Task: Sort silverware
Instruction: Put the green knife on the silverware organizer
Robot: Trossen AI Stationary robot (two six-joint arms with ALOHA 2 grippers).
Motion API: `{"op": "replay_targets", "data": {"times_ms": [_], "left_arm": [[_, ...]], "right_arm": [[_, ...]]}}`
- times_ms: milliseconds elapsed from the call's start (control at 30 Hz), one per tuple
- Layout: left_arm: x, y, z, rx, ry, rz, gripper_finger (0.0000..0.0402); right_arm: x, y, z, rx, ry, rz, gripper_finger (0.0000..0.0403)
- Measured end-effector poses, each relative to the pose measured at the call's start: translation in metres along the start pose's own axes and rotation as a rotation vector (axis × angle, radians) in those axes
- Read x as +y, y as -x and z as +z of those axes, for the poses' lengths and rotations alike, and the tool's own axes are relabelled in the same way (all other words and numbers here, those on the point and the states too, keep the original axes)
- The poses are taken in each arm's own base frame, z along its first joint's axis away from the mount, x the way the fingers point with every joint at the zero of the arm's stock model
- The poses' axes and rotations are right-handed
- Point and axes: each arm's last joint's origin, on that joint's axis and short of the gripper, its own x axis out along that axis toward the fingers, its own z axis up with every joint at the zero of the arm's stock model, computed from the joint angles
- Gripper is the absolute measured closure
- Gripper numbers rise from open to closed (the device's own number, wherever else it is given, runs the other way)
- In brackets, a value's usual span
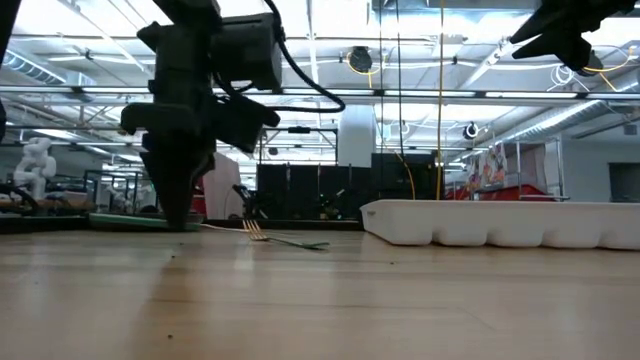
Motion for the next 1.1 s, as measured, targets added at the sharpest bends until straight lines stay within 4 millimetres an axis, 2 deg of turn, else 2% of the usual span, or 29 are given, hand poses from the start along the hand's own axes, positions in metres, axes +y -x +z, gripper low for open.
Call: {"op": "replay_targets", "data": {"times_ms": [267,500,833,1000,1100], "left_arm": [[-0.001,0.015,-0.002,-0.054,0.066,-0.015,0.0382],[-0.001,0.038,-0.006,-0.135,0.167,-0.045,0.0382],[-0.001,0.072,-0.007,-0.325,0.536,-0.104,0.0382],[-0.001,0.084,-0.005,-0.348,0.717,-0.086,0.0382],[0.001,0.084,-0.006,-0.355,0.857,-0.056,0.0382]], "right_arm": [[0.0,0.0,0.0,0.0,0.005,0.0,0.0264],[0.0,0.0,0.0,0.0,0.005,0.0,0.0264],[0.0,0.0,0.0,0.0,0.0,-0.003,0.0264],[0.0,0.0,0.0,0.0,0.0,-0.004,0.0264],[0.0,0.0,0.0,0.0,0.0,-0.004,0.0264]]}}
